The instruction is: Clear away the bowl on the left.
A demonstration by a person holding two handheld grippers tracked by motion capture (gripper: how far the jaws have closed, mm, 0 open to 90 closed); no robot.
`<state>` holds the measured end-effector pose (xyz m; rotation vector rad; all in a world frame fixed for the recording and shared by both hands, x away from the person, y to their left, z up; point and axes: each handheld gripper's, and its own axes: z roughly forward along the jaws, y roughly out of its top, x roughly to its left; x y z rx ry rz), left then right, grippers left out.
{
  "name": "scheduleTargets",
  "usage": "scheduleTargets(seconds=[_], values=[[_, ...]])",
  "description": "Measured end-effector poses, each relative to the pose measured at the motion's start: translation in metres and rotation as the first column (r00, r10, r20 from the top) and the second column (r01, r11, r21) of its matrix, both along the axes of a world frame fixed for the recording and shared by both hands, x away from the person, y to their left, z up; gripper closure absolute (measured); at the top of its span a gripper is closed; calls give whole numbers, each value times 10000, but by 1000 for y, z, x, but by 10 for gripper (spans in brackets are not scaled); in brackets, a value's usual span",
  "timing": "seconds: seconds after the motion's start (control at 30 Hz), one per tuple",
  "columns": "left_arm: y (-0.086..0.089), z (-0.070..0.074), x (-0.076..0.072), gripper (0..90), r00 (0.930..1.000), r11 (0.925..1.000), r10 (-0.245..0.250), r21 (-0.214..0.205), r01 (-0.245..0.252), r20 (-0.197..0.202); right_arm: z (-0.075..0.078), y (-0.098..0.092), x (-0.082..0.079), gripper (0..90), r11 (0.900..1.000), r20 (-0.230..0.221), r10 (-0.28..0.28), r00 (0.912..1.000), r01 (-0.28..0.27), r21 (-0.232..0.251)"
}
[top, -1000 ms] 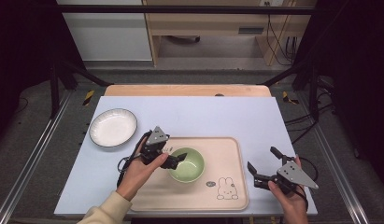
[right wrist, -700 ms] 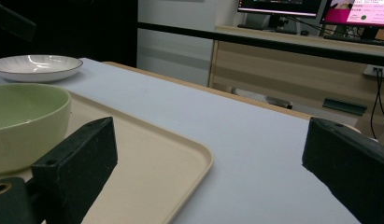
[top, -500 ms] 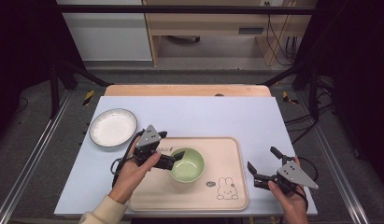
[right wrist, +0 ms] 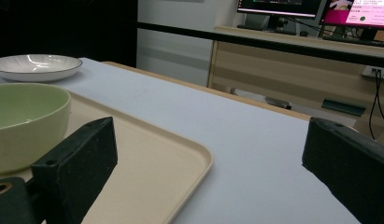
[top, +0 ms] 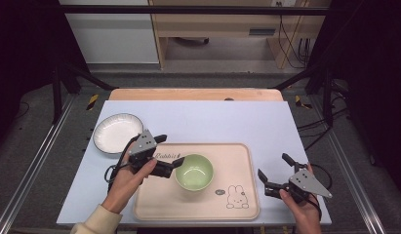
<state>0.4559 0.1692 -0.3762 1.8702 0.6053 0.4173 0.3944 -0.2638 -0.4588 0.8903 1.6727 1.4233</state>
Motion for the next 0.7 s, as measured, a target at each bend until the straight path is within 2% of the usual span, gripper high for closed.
scheduleTargets(seconds=[0.37, 0.7], values=[[30, 7, -3, 34, 9995, 9980, 264, -580, -255, 148, 0, -1, 0, 35, 10000, -13, -26, 10000, 26, 5], [58, 7, -6, 30, 9955, 9928, 891, -839, -860, 332, -1, 0, 0, 36, 10000, -24, -6, 10000, 6, -49]])
